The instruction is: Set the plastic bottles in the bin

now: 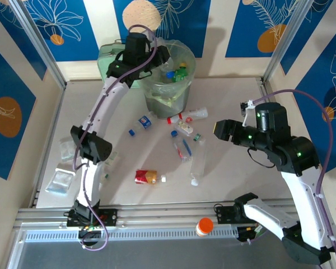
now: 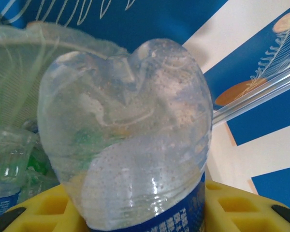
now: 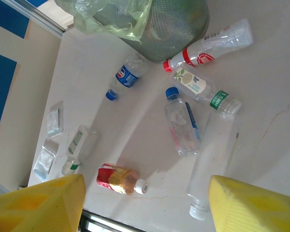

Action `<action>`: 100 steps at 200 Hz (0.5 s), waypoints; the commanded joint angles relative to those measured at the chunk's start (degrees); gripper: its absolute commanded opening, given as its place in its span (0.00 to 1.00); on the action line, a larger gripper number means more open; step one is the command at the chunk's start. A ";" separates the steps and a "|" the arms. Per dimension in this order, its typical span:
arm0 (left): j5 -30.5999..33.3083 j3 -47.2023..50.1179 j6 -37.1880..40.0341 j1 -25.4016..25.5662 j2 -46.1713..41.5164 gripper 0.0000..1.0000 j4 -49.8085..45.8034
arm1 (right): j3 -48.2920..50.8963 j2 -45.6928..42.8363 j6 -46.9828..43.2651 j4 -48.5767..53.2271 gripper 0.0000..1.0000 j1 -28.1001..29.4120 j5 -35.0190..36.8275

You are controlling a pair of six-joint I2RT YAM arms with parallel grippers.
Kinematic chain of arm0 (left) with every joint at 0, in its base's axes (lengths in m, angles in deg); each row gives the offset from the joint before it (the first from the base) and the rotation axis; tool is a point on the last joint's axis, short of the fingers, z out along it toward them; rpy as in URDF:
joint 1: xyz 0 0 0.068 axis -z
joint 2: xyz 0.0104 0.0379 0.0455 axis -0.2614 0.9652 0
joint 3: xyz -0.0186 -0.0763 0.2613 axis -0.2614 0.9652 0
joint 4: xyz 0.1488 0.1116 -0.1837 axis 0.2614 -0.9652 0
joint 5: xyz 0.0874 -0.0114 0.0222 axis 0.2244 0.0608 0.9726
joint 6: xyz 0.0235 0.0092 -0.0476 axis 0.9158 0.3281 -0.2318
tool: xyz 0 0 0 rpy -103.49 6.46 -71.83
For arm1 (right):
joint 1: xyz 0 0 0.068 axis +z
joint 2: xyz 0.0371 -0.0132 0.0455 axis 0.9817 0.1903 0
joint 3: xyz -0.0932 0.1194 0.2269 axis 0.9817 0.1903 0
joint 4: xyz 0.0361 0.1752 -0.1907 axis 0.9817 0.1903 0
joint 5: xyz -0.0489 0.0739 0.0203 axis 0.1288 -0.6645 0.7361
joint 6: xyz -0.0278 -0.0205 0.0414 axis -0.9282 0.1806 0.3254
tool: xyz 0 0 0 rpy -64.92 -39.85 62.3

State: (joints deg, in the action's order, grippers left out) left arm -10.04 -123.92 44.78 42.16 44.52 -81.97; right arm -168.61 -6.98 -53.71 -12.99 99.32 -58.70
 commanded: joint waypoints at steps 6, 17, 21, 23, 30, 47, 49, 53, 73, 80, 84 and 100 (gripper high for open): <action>-1.75 -2.47 -2.54 -0.20 2.97 0.45 5.78 | -0.02 -0.80 -1.75 1.78 0.68 -0.86 -1.95; -2.03 -3.16 -2.29 -0.20 4.53 0.46 6.93 | 0.50 -1.08 -1.92 1.90 0.68 -1.12 -2.36; -2.00 -3.95 -2.29 -0.20 5.34 0.46 6.60 | 0.66 -1.22 -1.93 1.91 0.68 -1.26 -2.53; -1.88 -4.45 -2.29 -0.24 5.81 0.46 6.31 | 0.75 -1.32 -1.99 1.98 0.68 -1.25 -2.56; -1.59 -6.25 -2.22 -0.28 7.48 0.46 5.31 | 1.02 -1.47 -2.14 2.07 0.68 -1.42 -2.65; -1.56 -7.77 -2.58 -0.29 9.90 0.47 4.88 | 1.26 -1.84 -2.70 2.51 0.68 -1.84 -2.66; -1.52 -7.78 -2.67 -0.29 10.15 0.48 4.94 | 1.29 -1.83 -2.78 2.52 0.68 -1.88 -2.66; -1.51 -7.79 -2.80 -0.29 10.43 0.48 5.21 | 1.37 -1.94 -2.87 2.57 0.68 -1.95 -2.72; -1.59 -7.79 -4.20 -0.20 12.13 0.48 6.64 | 2.06 -2.39 -3.11 2.71 0.68 -2.10 -3.00; -1.69 -7.79 -4.89 -0.20 12.60 0.49 7.23 | 2.14 -2.49 -3.27 2.79 0.68 -2.05 -2.96; -1.76 -7.79 -5.16 -0.20 12.86 0.50 7.56 | 2.15 -2.52 -3.37 2.94 0.68 -2.07 -2.92; -2.21 -7.88 -6.34 -0.20 13.94 0.56 8.66 | 2.04 -2.69 -3.98 3.31 0.68 -2.07 -2.61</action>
State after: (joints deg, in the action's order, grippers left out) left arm -10.72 -129.32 40.72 42.16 56.54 -77.20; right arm -167.12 -9.01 -55.85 -11.05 97.53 -60.20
